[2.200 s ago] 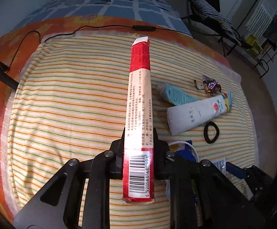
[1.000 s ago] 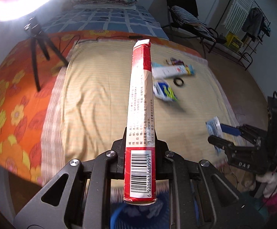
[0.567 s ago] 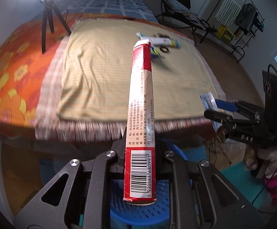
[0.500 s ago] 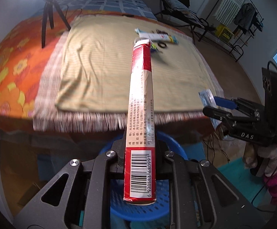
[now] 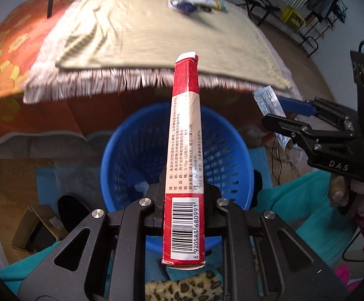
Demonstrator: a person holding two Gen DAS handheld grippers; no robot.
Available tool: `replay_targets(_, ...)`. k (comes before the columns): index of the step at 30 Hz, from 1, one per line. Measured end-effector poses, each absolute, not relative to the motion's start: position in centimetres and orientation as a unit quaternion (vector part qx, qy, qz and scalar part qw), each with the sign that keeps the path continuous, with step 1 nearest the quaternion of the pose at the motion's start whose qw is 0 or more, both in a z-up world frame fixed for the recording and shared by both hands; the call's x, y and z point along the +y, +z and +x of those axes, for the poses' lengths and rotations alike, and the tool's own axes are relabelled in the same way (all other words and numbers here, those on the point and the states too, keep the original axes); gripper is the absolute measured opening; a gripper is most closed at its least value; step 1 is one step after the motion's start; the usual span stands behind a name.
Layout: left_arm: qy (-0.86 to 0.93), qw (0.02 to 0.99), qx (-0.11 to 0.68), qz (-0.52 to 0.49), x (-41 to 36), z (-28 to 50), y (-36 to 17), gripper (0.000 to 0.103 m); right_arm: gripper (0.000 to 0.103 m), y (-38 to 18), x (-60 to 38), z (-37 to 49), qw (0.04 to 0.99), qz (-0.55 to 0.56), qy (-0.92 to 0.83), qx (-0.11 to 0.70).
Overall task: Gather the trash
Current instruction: 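Carry the red box and barcode label over the blue basket with both grippers, then open both grippers to drop the red box and label into the basket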
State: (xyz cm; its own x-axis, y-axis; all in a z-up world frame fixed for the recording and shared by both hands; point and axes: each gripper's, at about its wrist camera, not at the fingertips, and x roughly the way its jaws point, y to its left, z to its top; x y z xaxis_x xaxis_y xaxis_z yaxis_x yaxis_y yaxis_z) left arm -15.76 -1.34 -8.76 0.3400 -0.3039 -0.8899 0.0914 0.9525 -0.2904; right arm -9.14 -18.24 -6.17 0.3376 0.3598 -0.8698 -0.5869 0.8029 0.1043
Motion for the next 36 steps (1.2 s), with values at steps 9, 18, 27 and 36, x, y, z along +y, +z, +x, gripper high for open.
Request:
replay_targets(9,-0.123,0.796,0.589,-0.070,-2.5,-16.9,-11.3,0.016,0.052,-8.5,-18.0,-10.4,0.796,-0.122,0.290,0.518)
replay_targets(18,-0.123,0.786,0.603,-0.050,-2.9,-16.5,-12.9,0.016,0.054,-10.2,-17.4,-11.2,0.783,-0.132,0.297,0.531)
replay_targets(27,-0.123,0.782,0.610,-0.044,-3.4,-16.1,-13.3,0.042,0.058,-10.8,-17.1,-11.1,0.779,-0.135,0.297,0.536)
replay_targets(36,-0.118,0.780,0.613,-0.044,-3.3,-15.6,-13.5,0.042,0.059,-11.6,-17.4,-10.5,0.775,-0.130,0.285,0.549)
